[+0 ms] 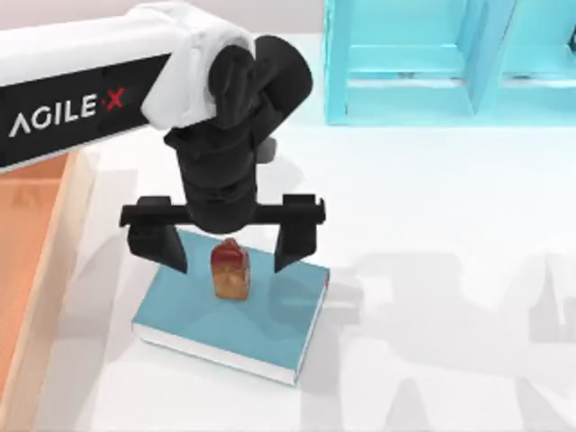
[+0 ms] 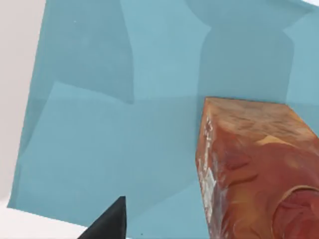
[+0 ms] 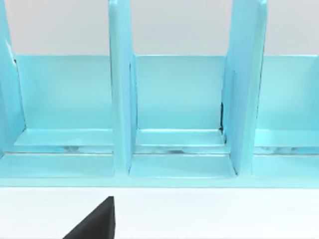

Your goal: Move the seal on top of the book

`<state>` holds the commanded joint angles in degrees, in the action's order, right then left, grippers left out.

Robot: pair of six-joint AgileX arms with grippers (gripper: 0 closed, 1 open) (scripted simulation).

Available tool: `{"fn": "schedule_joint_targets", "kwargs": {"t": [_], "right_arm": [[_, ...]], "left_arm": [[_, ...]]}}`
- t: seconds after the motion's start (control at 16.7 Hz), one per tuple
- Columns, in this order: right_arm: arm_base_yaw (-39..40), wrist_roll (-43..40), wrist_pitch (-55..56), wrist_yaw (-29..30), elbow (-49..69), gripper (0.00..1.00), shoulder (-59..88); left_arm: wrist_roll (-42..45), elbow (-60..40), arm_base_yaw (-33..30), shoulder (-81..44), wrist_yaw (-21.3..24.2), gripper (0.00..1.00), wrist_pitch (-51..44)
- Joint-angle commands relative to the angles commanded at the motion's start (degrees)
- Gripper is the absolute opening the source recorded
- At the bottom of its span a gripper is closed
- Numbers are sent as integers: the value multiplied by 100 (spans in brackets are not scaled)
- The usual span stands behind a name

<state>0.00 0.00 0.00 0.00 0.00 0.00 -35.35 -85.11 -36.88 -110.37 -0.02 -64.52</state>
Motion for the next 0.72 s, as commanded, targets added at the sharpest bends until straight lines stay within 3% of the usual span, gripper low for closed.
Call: {"fn": "schedule_joint_targets", "kwargs": {"t": [0.72], "right_arm": [[0,0,0,0,0,100,0]], "left_arm": [[-7,-555,2,95,-1,100,-651]]}}
